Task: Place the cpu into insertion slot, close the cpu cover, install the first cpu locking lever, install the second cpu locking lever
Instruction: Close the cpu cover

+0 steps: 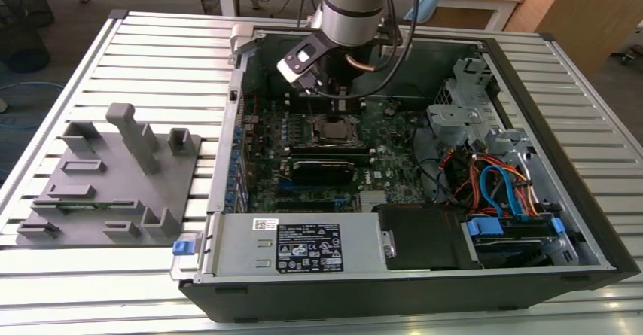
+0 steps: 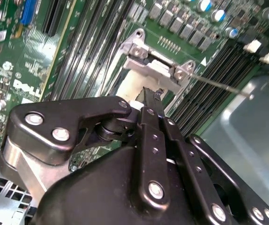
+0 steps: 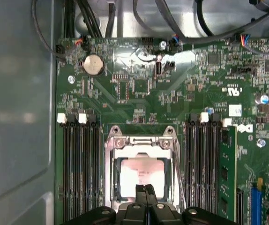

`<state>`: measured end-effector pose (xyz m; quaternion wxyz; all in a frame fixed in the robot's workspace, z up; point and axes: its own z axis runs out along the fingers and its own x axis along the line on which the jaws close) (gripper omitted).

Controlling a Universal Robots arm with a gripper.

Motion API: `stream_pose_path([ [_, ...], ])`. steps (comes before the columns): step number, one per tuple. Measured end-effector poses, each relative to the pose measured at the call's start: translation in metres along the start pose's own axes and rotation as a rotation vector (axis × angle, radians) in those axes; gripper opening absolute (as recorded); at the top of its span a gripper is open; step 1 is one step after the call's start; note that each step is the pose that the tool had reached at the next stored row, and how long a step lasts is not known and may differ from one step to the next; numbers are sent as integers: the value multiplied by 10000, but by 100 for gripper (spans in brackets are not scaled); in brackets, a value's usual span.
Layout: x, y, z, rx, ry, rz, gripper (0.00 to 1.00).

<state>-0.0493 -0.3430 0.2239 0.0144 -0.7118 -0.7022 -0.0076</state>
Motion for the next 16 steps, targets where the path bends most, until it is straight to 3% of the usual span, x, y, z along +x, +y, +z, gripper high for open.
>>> stream_pose_path([
  [6, -3, -97, 38, 23, 1, -35, 10],
  [16, -7, -116, 149, 114, -1, -40, 10],
])
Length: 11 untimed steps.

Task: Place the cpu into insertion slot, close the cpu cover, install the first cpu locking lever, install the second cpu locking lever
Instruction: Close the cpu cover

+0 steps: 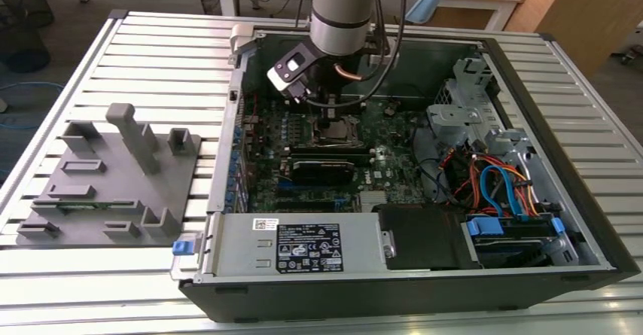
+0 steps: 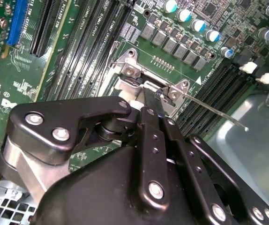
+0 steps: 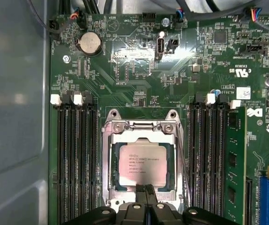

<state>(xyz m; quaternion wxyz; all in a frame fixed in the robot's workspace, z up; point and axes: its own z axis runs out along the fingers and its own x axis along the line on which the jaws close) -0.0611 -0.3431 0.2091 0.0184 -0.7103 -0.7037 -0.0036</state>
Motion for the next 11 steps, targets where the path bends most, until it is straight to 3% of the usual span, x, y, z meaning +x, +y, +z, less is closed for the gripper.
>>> stream_pose_path([
  [11, -4, 2, 94, 55, -4, 1, 10],
])
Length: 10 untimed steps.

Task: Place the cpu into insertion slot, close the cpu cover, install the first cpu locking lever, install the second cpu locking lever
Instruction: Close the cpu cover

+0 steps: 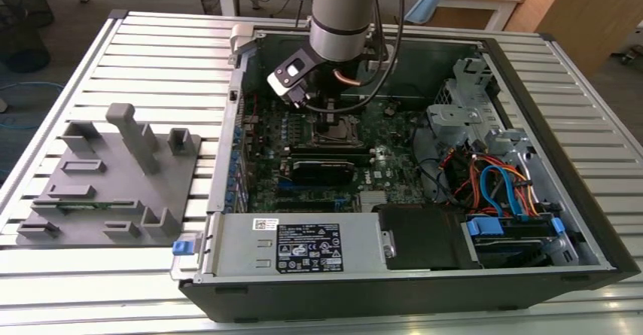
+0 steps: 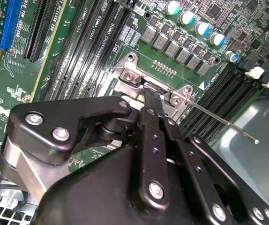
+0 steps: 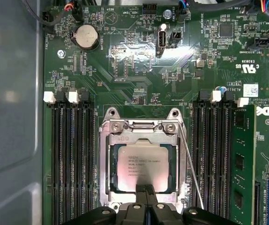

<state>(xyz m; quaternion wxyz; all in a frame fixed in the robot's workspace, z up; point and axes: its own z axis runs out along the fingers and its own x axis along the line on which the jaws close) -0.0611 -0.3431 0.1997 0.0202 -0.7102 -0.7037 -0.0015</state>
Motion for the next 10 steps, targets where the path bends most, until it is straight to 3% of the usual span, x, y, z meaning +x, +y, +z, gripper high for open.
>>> stream_pose_path([
  [10, 0, 0, 19, 1, 0, -1, 10],
])
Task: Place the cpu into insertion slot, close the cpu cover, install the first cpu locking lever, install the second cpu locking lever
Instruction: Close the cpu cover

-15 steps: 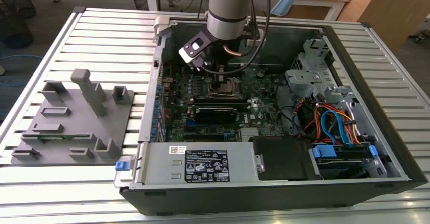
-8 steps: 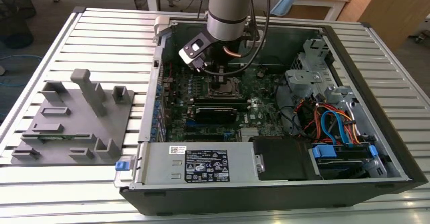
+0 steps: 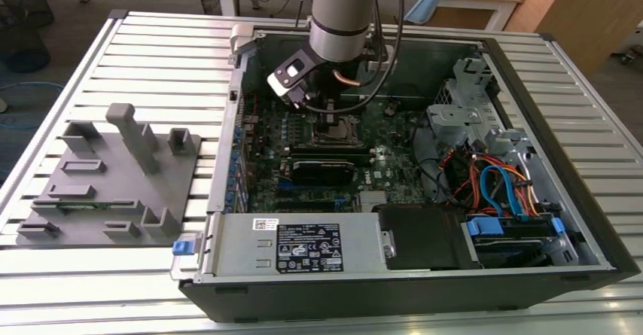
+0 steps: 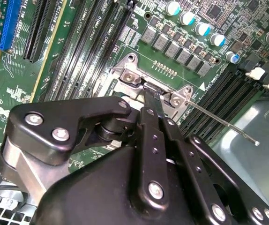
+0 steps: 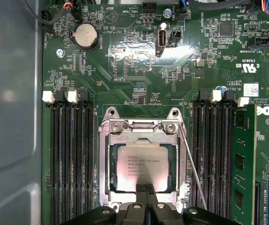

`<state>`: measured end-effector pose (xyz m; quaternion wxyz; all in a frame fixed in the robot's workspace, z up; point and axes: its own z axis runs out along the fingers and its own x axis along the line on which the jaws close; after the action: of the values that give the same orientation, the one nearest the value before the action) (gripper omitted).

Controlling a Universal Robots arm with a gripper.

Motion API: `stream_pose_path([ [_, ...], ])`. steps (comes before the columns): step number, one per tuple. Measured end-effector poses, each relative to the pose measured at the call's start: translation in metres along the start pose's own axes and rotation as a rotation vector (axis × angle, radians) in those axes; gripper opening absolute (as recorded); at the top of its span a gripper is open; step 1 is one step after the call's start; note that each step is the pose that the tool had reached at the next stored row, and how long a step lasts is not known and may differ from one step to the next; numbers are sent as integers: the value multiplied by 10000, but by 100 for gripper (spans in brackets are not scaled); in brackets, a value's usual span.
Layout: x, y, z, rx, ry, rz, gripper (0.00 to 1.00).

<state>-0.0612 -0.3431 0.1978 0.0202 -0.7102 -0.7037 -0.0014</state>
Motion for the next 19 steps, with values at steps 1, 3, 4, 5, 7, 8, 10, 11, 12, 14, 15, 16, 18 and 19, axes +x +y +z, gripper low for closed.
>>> stream_pose_path([
  [1, 0, 0, 1, -1, 2, -1, 10],
  [3, 0, 0, 0, -2, 3, -6, 10],
  [4, 1, 0, 0, -3, 4, -10, 10],
  [5, 1, 0, -2, -3, 4, -16, 10],
  [7, 3, 1, -12, -10, 13, -32, 10],
  [8, 3, 0, -20, -8, 12, -39, 10],
  [10, 2, -3, -43, -2, 3, -47, 10],
  [11, 2, -3, -56, -1, 2, -51, 10],
  [12, 2, -3, -66, -1, 1, -55, 10],
  [14, 3, -3, -69, -2, 4, -58, 10],
  [15, 3, 6, -70, -2, 4, -59, 10],
  [16, 3, 24, -71, -1, 2, -58, 10],
  [18, 3, 66, -72, -1, 2, -58, 10],
  [19, 3, 86, -72, -1, 1, -58, 10],
])
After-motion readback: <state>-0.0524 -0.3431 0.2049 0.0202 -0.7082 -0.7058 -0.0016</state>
